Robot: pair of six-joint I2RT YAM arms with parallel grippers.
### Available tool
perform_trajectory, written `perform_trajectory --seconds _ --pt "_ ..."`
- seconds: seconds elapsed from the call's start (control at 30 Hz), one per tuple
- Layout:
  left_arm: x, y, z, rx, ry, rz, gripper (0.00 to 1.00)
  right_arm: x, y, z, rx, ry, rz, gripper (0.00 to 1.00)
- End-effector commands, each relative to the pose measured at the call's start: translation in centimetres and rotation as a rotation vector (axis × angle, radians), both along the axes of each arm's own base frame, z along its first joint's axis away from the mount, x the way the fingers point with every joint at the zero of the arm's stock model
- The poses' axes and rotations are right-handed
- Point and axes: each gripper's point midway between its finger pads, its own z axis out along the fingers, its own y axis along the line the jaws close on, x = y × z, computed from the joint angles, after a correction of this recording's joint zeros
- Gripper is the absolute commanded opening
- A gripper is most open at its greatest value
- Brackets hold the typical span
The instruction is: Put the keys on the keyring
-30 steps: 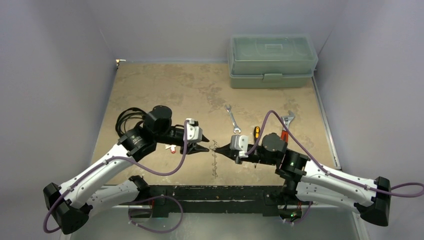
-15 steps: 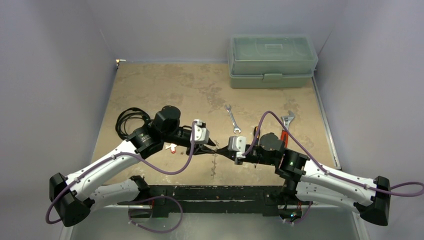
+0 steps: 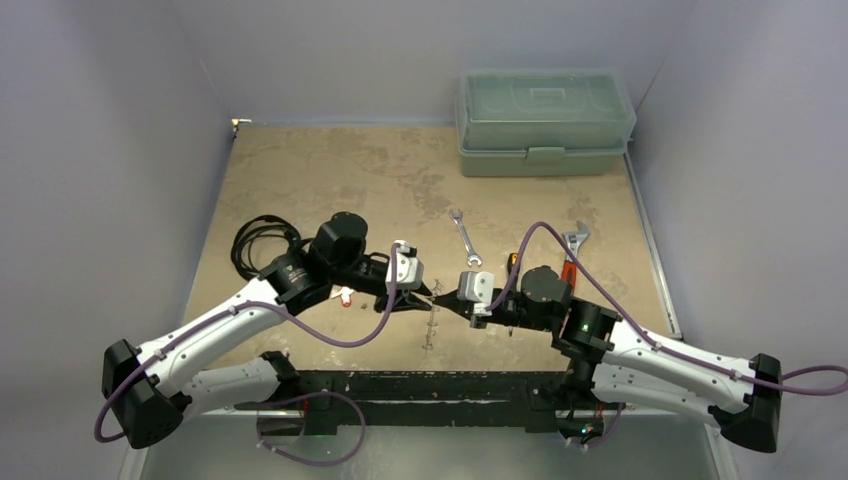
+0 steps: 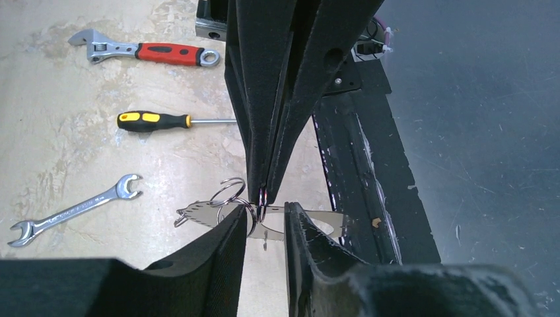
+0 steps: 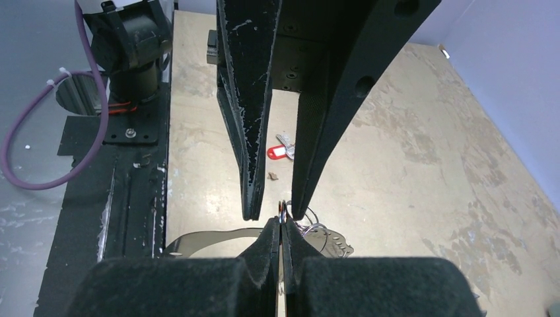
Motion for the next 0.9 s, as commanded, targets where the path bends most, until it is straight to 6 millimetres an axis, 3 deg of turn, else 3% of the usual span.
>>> perform_trajectory --seconds 0.0,0.13,0.23,0.43,0.57,0.67,0.87 --pt "0.1 -0.7 1.4 -0.041 -0.027 -0.027 0.23 0.3 0.1 3.8 0.087 -0.056 -0.011 0.0" --pt "0.0 -1.1 1.4 -0.054 -0.023 -0.045 0.17 0.1 0.2 3.8 0.088 -0.054 -0.001 0.0" --pt "-0.2 -1.3 1.4 -0.068 -0.026 -0.061 0.0 0.0 0.2 3.7 0.087 -0.051 0.004 0.0" --pt "-0.5 -1.3 1.6 -0.122 -0.056 -0.07 0.0 -0.2 -0.1 5.1 0.147 -0.059 -0.001 0.01" --pt "-0.5 -1.3 3.3 -0.238 -0.1 -0.036 0.0 -0.4 -0.8 6.6 0.227 -0.058 -0.021 0.44" --pt "-0.7 -1.3 4.8 -0.33 -0.121 -0.025 0.0 -0.4 -2.0 8.3 0.297 -0.069 -0.053 0.49" --pt "-1.4 -1.0 6.9 -0.46 -0.116 -0.02 0.0 -2.8 -3.8 10.6 0.438 -0.064 0.019 0.45"
